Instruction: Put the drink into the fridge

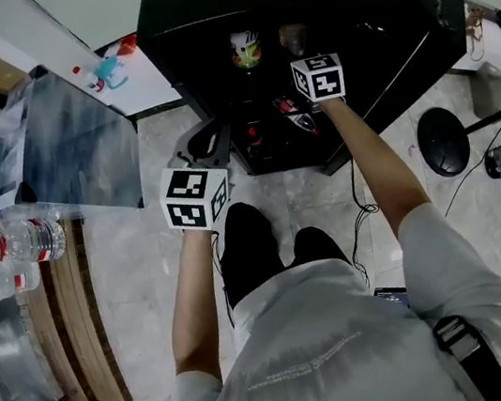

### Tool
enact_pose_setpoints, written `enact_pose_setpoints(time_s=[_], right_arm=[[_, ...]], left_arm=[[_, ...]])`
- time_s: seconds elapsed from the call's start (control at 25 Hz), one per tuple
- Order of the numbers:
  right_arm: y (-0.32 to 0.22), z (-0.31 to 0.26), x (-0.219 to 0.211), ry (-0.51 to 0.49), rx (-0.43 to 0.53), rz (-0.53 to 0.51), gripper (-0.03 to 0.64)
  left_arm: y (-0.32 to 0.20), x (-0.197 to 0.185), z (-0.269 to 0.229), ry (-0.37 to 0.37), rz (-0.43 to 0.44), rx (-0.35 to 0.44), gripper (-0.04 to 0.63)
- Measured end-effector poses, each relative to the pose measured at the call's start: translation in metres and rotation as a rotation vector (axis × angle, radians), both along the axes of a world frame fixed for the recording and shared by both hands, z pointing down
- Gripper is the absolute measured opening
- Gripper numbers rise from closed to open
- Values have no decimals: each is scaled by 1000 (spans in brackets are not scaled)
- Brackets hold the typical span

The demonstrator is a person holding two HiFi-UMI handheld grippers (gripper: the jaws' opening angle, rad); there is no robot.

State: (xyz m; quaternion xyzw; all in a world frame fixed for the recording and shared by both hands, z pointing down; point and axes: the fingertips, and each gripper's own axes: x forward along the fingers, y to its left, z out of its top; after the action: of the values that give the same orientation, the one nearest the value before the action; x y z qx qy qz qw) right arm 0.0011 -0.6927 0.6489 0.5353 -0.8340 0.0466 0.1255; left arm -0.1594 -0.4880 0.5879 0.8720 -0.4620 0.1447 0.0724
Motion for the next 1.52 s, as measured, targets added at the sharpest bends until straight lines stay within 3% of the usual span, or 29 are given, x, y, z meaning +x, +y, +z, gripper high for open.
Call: enact_pose_setpoints(time_s=[0.28,0.48,0.96,1.28,1.52], right_arm=[[-16,22,1,40,4,12,276],[-19,24,8,-18,-11,37,281],[4,40,13,10,-190,67,387],[60,7,19,38,-217,53,377],[139,-40,21,81,-187,8,290]], left_arm=[[3,4,1,14,18,-4,31],[-2,8,6,2,31,-13,31],[-2,5,-10,11,47,-80,31],[8,-2,-44,0,9,-108,31],[32,5,-80,7,-25,-94,31]])
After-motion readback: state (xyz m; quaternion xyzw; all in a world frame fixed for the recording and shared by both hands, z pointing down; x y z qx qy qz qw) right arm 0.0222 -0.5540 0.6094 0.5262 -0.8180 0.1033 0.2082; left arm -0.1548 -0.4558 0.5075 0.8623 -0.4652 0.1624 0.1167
